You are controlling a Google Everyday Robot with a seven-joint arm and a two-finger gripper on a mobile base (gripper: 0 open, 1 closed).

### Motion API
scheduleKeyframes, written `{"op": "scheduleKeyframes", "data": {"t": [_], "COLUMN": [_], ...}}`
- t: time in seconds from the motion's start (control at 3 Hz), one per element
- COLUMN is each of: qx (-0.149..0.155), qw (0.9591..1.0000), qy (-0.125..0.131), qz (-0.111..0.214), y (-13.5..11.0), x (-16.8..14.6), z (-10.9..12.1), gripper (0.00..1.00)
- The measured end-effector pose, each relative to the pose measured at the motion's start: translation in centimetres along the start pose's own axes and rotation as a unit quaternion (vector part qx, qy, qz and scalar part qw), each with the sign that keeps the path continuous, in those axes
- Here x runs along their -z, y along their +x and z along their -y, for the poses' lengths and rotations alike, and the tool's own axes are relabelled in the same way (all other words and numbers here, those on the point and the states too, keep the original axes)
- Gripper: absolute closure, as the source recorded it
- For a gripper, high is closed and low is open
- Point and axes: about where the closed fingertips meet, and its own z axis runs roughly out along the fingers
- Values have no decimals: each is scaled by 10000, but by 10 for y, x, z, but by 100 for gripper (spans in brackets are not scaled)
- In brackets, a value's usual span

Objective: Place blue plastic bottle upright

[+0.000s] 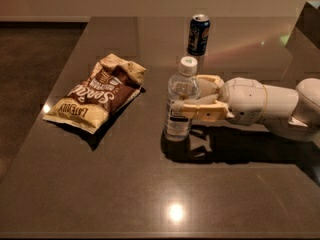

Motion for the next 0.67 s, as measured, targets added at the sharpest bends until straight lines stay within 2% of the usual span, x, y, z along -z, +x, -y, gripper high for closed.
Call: {"op": "scheduleKeyframes", "data": {"t": [0.33,0.67], "qx": [-17,-11], "qw": [9999,9999], "qy": [-78,-101], "qz": [-79,-79], "y": [4,3], "x": [-1,-3], "z": [0,-1], "gripper": [16,0]}}
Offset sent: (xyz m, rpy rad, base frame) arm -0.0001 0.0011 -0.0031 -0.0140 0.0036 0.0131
